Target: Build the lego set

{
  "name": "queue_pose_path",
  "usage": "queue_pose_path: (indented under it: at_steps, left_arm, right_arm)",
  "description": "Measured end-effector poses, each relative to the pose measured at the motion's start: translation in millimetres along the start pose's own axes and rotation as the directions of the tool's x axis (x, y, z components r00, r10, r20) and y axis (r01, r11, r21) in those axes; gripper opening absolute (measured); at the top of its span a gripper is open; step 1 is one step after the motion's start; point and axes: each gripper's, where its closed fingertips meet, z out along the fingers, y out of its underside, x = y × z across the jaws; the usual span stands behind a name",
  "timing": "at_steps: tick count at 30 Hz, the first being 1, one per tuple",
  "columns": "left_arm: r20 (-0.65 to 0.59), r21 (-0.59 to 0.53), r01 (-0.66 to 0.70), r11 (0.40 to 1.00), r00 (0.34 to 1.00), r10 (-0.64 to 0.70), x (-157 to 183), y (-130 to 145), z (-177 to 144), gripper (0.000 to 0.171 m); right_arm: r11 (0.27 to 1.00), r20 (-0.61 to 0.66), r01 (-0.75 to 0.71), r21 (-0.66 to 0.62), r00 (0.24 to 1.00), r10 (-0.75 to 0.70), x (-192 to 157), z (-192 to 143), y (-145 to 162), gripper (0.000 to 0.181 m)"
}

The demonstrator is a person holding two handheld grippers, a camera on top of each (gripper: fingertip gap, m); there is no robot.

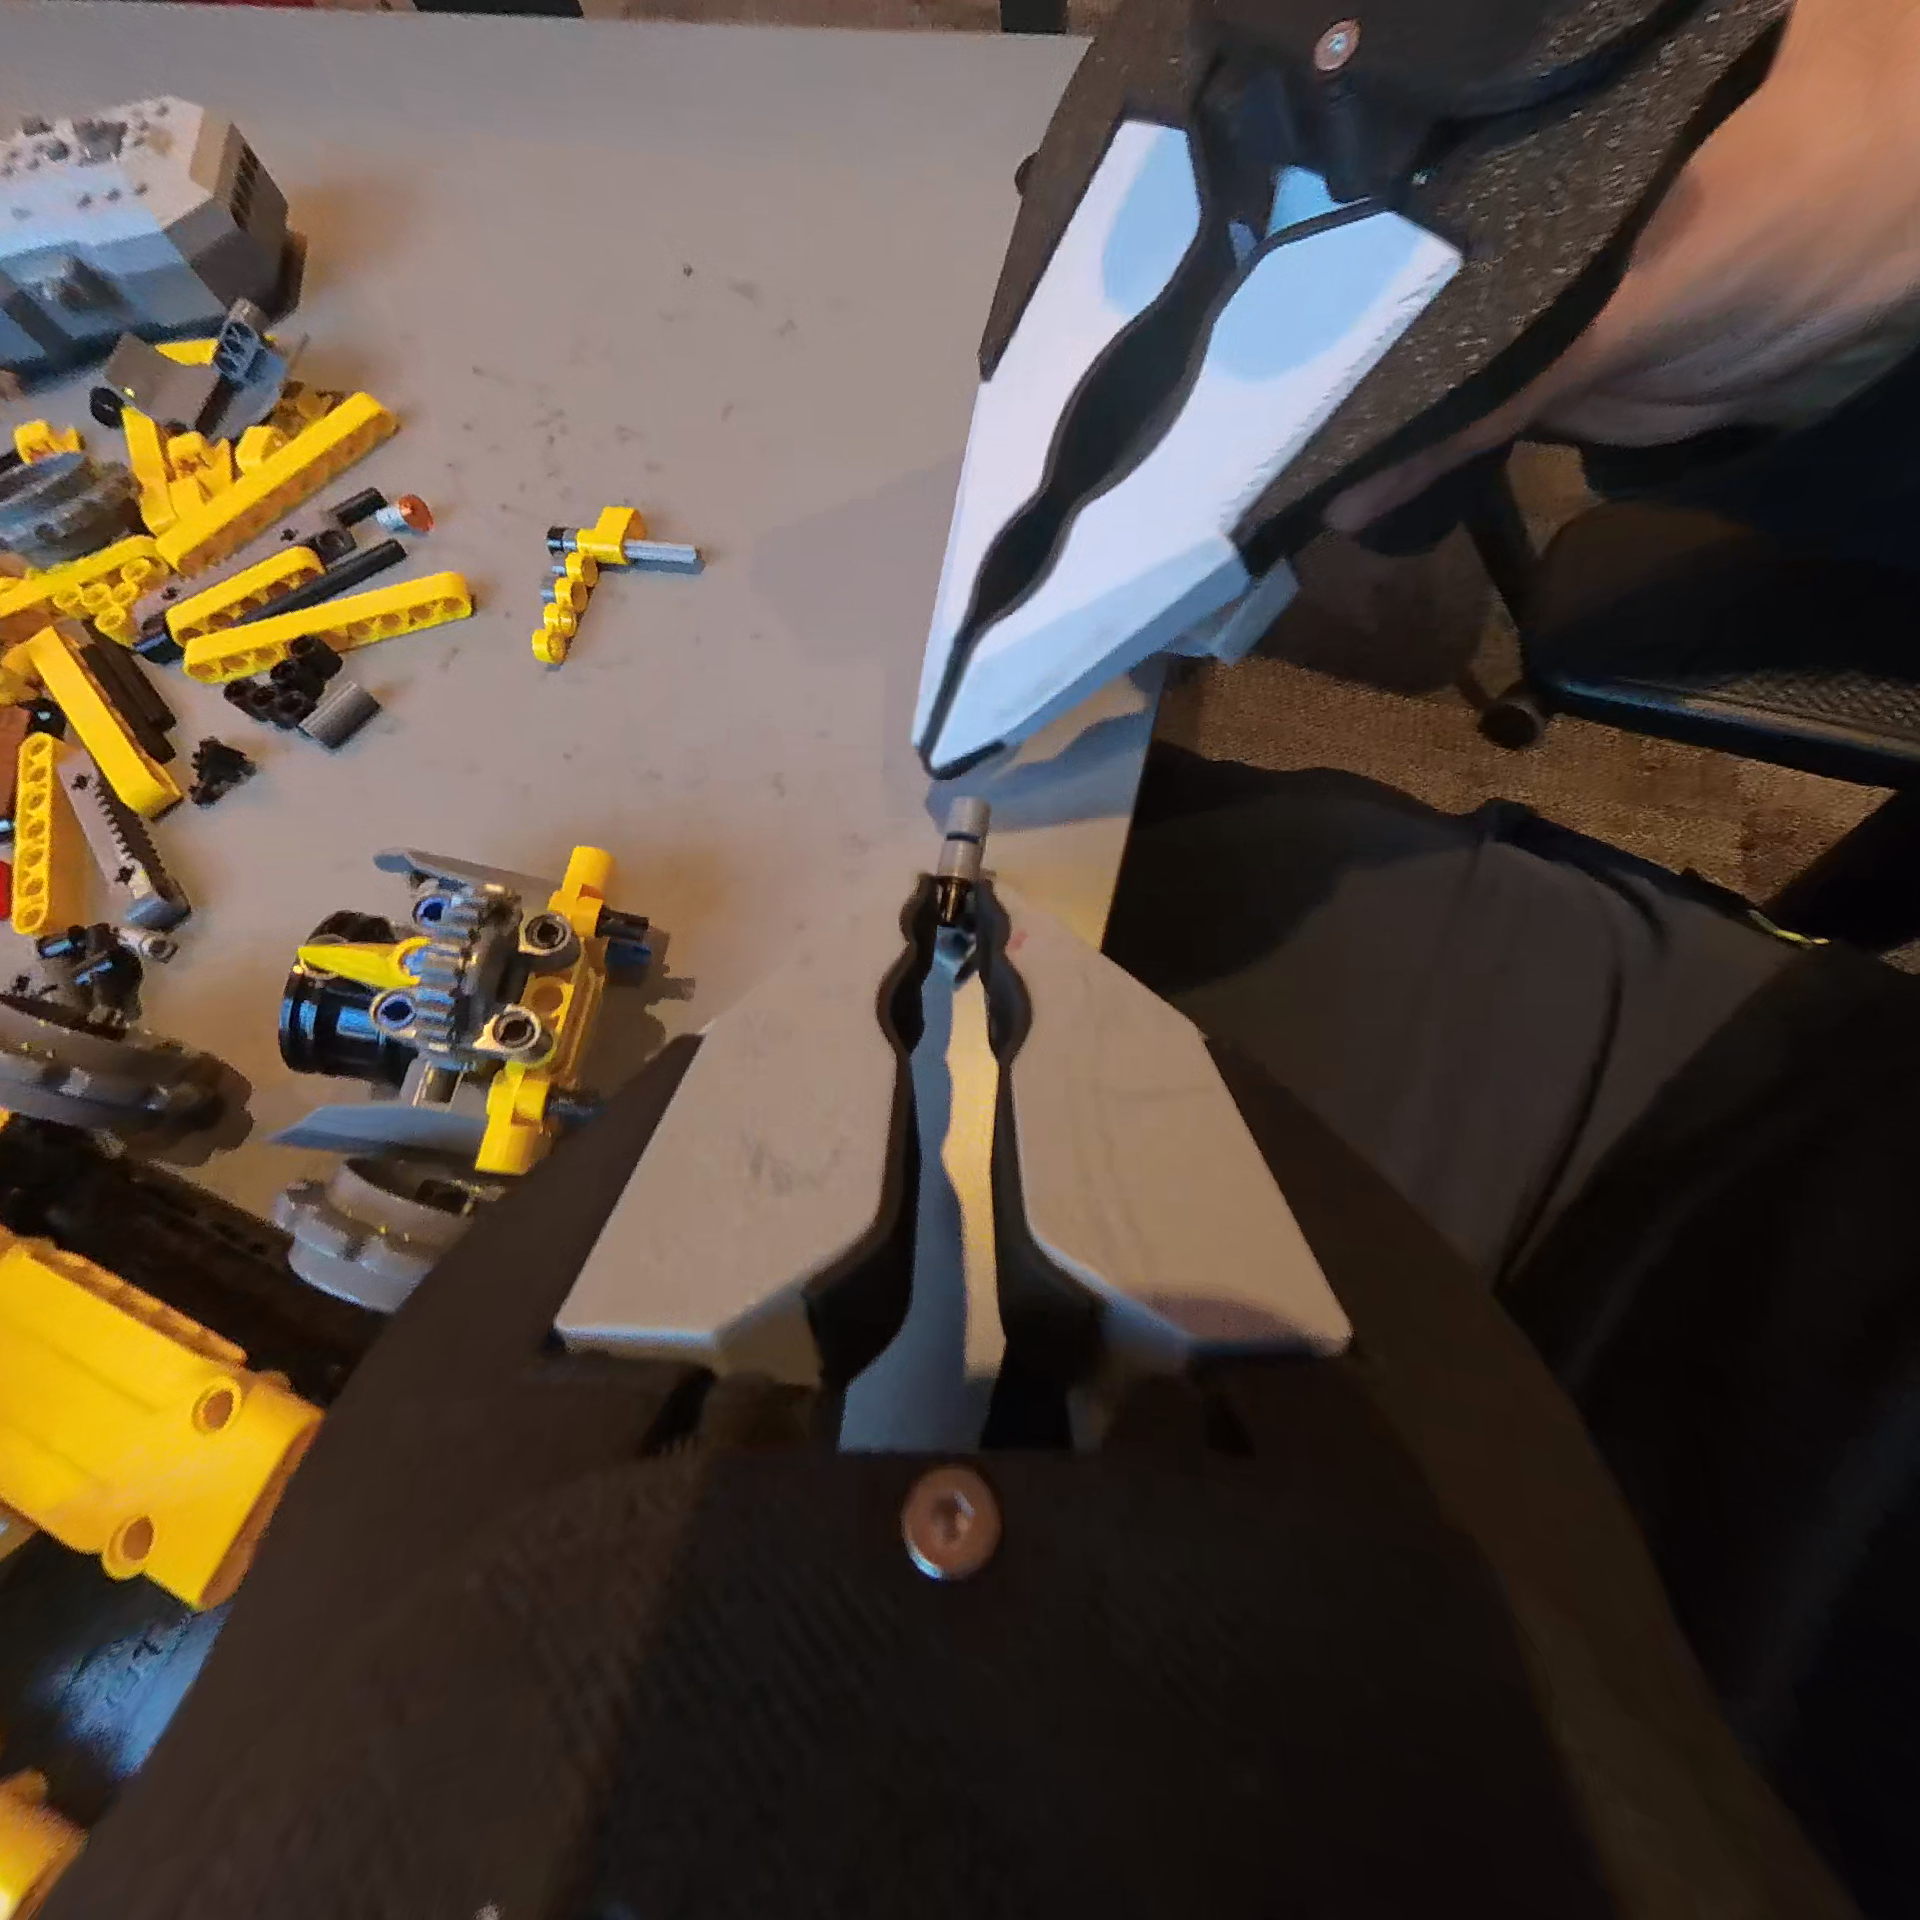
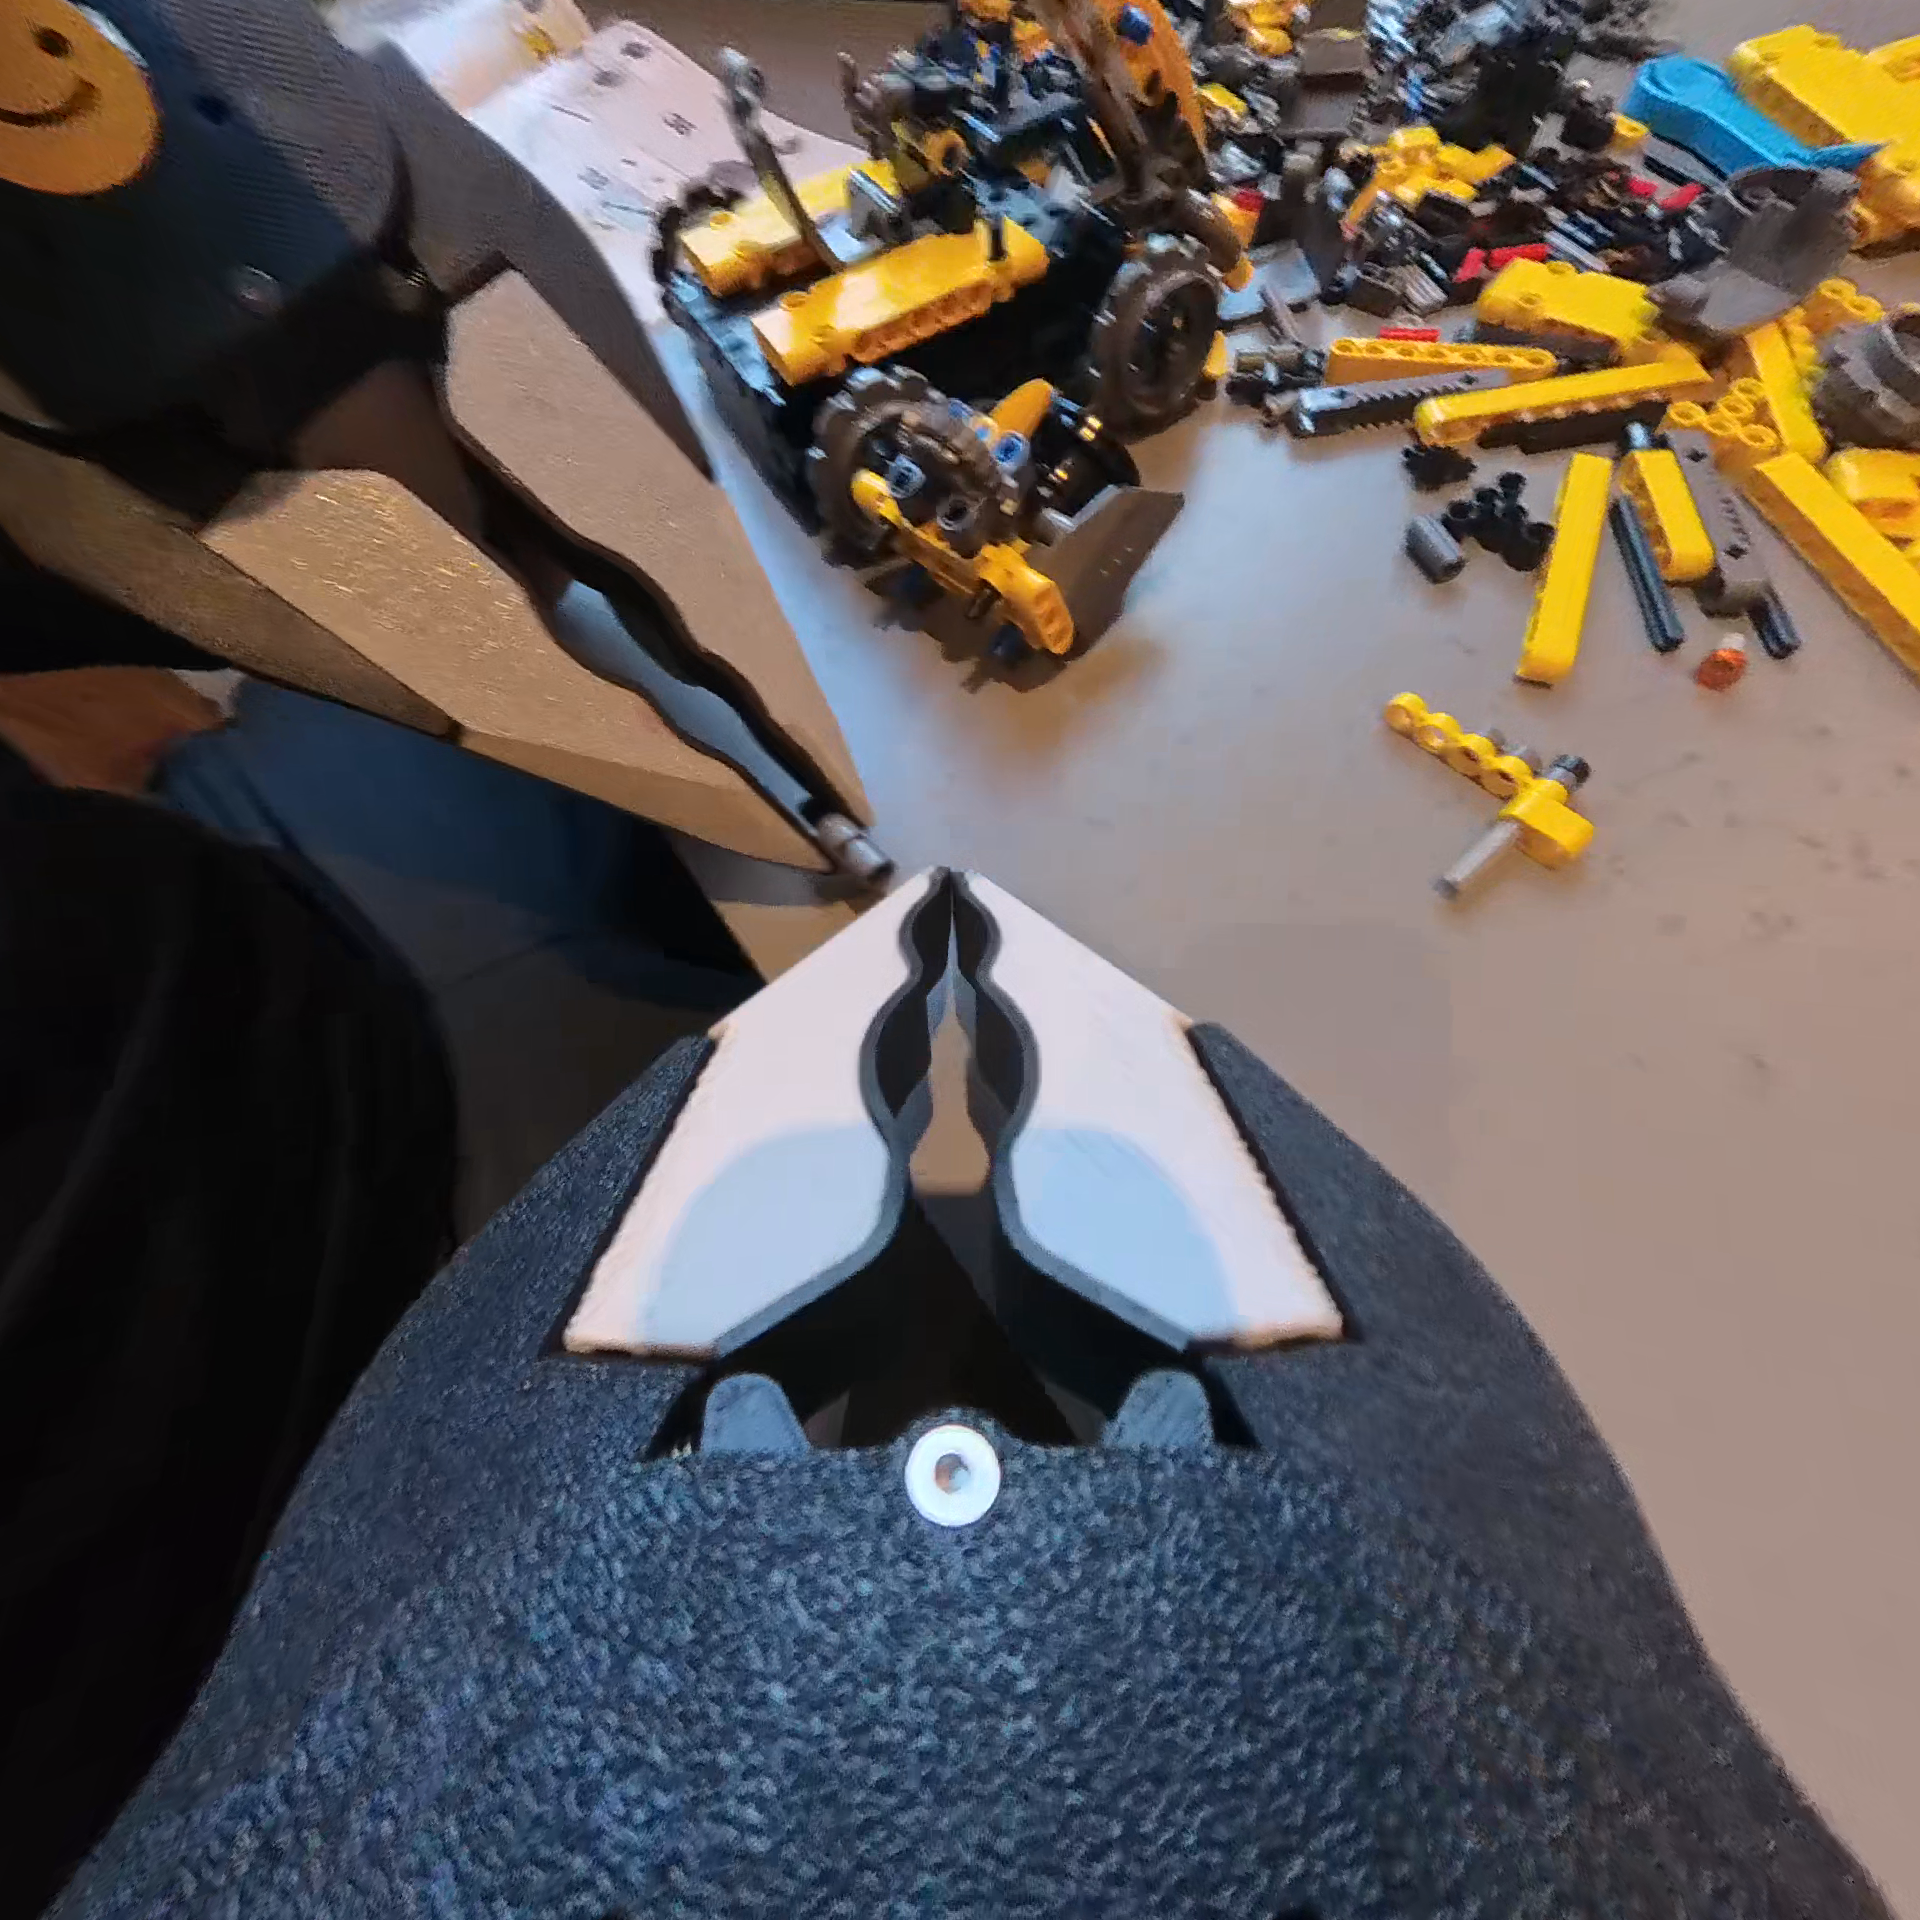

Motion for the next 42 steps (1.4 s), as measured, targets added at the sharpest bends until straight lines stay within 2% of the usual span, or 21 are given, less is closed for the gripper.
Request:
queue_pose_path:
  at_steps: [2, 5, 8, 11, 14, 18, 20, 25, 31, 36, 42]
  left_arm:
    - [0.013, 0.008, -0.043, 0.999, 0.999, 0.042, 1.2, -3.3, 0.2, 0.006]
    - [0.047, 0.013, -0.113, 0.994, 0.993, 0.112, 1.3, -5.1, -1.0, 0.005]
    - [0.06, 0.072, -0.176, 0.982, 0.983, 0.172, 5.4, -13.1, -6.4, 0.005]
    - [0.06, 0.129, -0.235, 0.963, 0.971, 0.229, 10.9, -19.6, -12.5, 0.006]
    - [0.046, 0.159, -0.252, 0.955, 0.968, 0.247, 14.4, -22.0, -16.5, 0.006]
    - [0.02, 0.174, -0.235, 0.956, 0.972, 0.235, 15.2, -21.5, -19.2, 0.006]
    - [0.014, 0.151, -0.193, 0.97, 0.981, 0.193, 11.7, -19.3, -17.6, 0.006]
    - [0.034, 0.03, -0.083, 0.996, 0.996, 0.082, -1.4, -0.9, -10.3, 0.017]
    - [0.02, 0.011, -0.037, 0.999, 0.999, 0.037, 5.3, 11.5, -15.2, 0.018]
    - [0.028, 0.002, -0.017, 1.0, 0.999, 0.017, 9.1, 32.7, -37.4, 0.018]
    - [0.025, 0.089, -0.001, 0.996, 1.0, -0.001, 20.9, 43.4, -67.4, 0.018]
  right_arm:
    - [1.0, 0.041, -0.003, 0.023, 0.999, 0.002, -7.1, -3.3, -5.1, 0.0]
    - [0.999, 0.056, -0.036, 0.033, 0.998, 0.034, -3.8, -11.1, -4.6, 0.011]
    - [0.994, 0.149, -0.077, 0.082, 0.987, 0.064, -11.7, -21.4, -10.3, 0.016]
    - [0.993, 0.225, -0.054, 0.11, 0.974, 0.028, -26.4, -25.1, -16.1, 0.015]
    - [0.995, 0.239, -0.015, 0.101, 0.971, -0.009, -34.0, -21.2, -15.6, 0.008]
    - [0.994, 0.246, -0.002, 0.111, 0.969, -0.025, -36.7, -19.8, -16.1, 0.008]
    - [0.994, 0.22, 0.004, 0.108, 0.975, -0.028, -32.0, -18.3, -15.2, 0.007]
    - [1.0, 0.004, 0.0, -0.025, 1.0, 0.0, 10.9, -9.5, 12.5, 0.007]
    - [0.998, -0.023, 0.034, -0.049, 0.999, -0.035, 9.2, -3.7, 14.1, 0.013]
    - [0.998, -0.024, 0.053, -0.04, 0.998, -0.054, 8.6, -5.7, 14.7, 0.019]
    - [0.997, -0.02, 0.073, -0.004, 0.997, -0.073, 10.2, -8.6, 13.3, 0.023]
